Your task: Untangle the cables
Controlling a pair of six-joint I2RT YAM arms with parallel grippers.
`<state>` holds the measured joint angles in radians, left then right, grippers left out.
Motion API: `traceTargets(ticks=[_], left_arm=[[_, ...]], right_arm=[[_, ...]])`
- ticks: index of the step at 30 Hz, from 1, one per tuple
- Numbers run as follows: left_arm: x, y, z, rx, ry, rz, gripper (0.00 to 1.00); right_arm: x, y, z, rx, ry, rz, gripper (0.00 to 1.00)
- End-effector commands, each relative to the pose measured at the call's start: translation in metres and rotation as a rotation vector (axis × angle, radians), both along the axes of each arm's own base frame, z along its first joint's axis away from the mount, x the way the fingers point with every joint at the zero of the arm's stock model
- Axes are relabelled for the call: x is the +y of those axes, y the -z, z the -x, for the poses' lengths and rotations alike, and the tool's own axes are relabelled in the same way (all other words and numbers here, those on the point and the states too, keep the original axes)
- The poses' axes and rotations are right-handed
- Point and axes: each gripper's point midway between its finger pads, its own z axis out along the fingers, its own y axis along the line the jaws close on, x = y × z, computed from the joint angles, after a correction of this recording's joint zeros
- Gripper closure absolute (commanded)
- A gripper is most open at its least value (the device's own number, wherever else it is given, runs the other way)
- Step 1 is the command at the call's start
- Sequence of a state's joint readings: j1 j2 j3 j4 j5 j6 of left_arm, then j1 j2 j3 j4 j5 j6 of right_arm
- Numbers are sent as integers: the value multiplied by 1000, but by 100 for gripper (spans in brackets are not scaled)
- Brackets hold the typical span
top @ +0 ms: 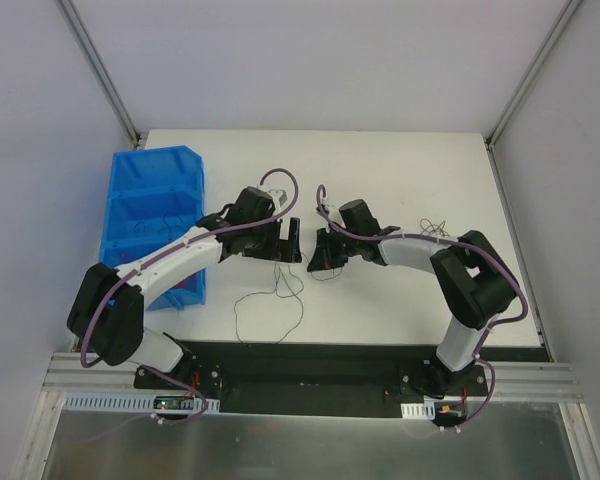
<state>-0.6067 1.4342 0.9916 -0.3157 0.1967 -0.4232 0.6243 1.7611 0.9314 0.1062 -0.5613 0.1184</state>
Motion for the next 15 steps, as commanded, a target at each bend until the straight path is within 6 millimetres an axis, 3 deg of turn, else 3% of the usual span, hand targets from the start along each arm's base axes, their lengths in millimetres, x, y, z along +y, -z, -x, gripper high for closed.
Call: traceTargets(ticks=[1, 5, 7, 15], left_arm=[[7, 22, -1, 48, -10, -45, 5], [7, 49, 13, 132, -1, -70, 35], [6, 58, 19, 159, 11, -86, 41], [6, 67, 8, 143, -1, -147, 87]], right_arm=[[5, -12, -6, -44, -18, -18, 100], [4, -16, -7, -60, -17, -20, 100], [3, -14, -7, -61, -14, -15, 100], [3, -15, -7, -56, -13, -19, 99]])
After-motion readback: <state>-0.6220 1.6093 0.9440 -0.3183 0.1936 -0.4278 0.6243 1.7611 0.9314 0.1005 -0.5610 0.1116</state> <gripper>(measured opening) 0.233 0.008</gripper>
